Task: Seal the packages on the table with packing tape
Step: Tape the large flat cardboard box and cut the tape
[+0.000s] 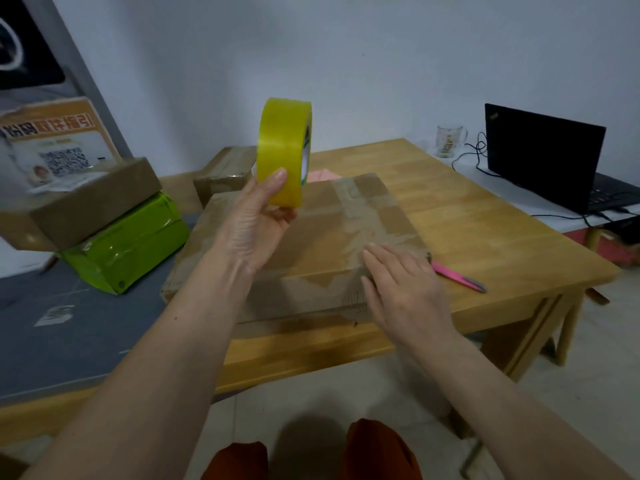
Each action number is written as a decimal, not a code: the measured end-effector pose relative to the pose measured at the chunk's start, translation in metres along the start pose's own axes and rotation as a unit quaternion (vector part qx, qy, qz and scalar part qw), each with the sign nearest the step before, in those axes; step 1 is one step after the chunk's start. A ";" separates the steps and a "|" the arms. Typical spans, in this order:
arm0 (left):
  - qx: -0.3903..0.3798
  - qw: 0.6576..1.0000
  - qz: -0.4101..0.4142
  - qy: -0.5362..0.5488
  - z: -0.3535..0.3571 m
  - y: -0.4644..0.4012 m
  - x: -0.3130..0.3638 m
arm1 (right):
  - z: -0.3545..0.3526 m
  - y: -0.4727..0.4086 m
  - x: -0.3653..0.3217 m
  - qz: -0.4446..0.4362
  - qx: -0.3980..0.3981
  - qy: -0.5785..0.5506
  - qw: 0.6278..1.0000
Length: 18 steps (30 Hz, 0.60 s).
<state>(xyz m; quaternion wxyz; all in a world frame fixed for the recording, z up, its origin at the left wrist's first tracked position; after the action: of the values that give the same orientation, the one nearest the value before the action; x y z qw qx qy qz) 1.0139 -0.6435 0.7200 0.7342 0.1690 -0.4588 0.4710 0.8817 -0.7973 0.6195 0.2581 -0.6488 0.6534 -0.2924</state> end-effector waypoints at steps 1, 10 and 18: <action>0.010 1.000 0.013 0.006 -0.005 0.002 0.009 | 0.000 -0.004 -0.004 0.020 -0.028 0.017 0.999; 0.079 0.994 0.079 -0.001 -0.059 0.021 0.059 | 0.023 -0.010 -0.042 0.030 -0.063 -0.104 0.992; 0.096 0.993 0.070 -0.027 -0.097 0.038 0.061 | 0.039 -0.033 0.010 0.080 0.057 -0.277 0.956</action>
<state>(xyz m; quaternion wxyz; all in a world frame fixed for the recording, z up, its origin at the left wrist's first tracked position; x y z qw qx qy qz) 1.0400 -0.5253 0.7132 0.6672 0.2191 -0.4418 0.5583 0.9317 -0.8086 0.6164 0.4882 -0.6341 0.5884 -0.1157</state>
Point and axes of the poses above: each hand's wrist, its own y-axis away from the middle knuckle, its own z-axis out of the palm, x = y × z, the point moved 1 cm from there along -y, towards the middle knuckle, and after that the axes turned 6 degrees about -x, right-handed, at the moved point
